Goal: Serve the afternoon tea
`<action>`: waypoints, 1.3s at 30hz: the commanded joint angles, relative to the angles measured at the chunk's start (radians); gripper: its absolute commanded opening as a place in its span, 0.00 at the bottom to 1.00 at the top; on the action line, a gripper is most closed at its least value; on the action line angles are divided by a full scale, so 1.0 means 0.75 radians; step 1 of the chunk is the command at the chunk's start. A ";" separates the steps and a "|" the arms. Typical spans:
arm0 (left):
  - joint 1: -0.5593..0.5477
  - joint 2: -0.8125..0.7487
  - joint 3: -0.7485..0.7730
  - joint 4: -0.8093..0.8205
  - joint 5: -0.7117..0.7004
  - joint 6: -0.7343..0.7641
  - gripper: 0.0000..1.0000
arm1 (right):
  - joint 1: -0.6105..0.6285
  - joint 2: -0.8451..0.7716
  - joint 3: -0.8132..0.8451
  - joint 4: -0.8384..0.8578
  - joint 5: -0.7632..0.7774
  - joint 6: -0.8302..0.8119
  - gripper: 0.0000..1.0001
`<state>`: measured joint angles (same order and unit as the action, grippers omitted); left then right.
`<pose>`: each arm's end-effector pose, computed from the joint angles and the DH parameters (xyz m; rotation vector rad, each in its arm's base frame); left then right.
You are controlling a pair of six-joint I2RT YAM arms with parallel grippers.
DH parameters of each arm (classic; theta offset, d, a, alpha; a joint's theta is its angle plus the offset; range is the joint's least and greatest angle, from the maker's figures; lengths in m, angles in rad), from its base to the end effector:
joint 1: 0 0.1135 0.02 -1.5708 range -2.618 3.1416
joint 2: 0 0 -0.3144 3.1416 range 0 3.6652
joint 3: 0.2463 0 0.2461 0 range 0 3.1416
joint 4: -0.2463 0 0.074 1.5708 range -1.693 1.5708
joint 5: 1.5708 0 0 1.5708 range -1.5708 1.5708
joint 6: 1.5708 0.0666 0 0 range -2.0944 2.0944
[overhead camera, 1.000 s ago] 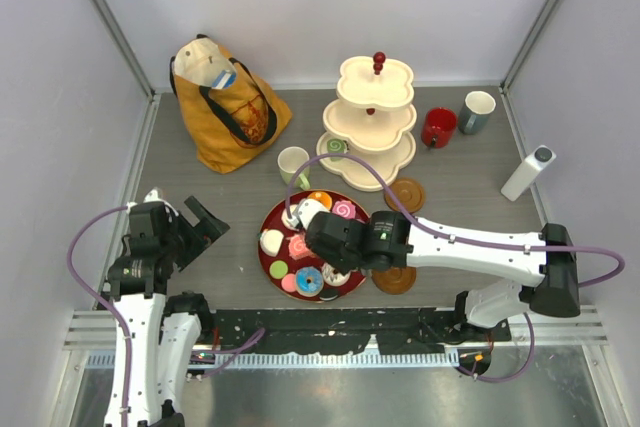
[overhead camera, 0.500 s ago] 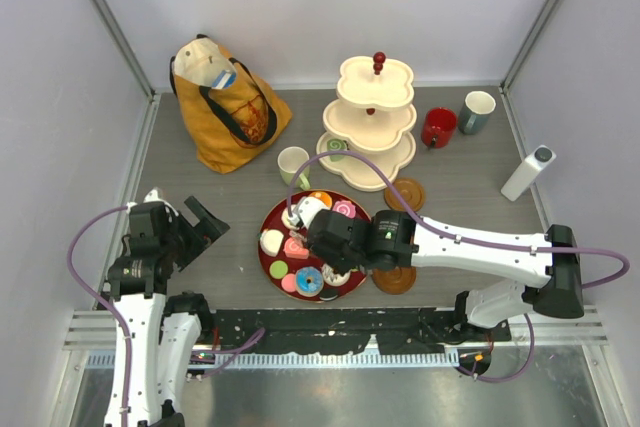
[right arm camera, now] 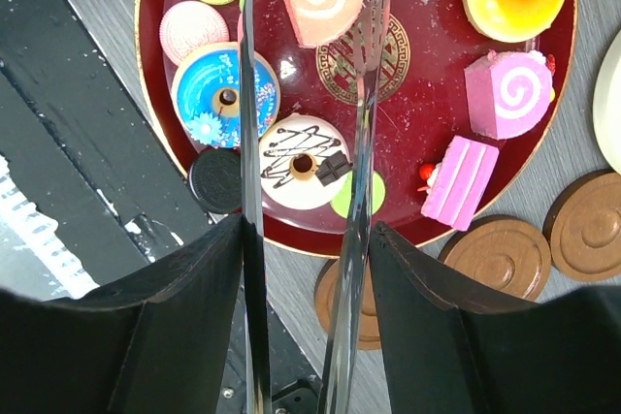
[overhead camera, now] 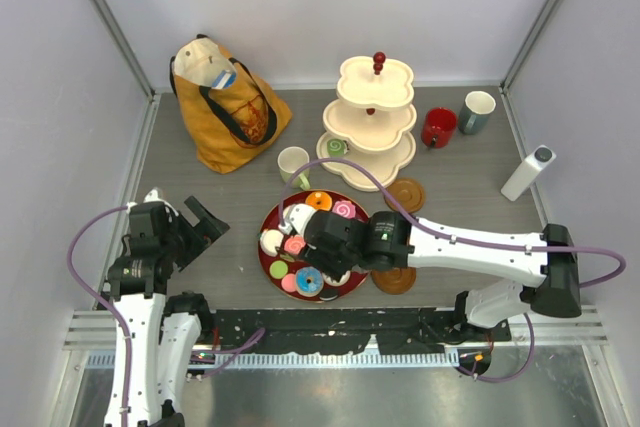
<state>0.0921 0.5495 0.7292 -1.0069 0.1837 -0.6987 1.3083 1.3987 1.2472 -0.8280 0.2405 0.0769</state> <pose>0.0712 -0.0056 0.2767 -0.8585 2.2843 -0.4984 0.0902 0.2745 0.3314 -1.3830 2.1160 0.2564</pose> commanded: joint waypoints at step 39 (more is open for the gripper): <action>0.004 0.000 0.034 0.029 0.005 0.030 1.00 | -0.221 -0.282 -0.071 -0.001 0.449 0.147 0.72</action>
<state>0.0921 0.5495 0.7292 -1.0065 0.1837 -0.6971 1.1572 1.2652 1.2453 -0.8684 0.6151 0.1299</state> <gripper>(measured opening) 0.994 0.572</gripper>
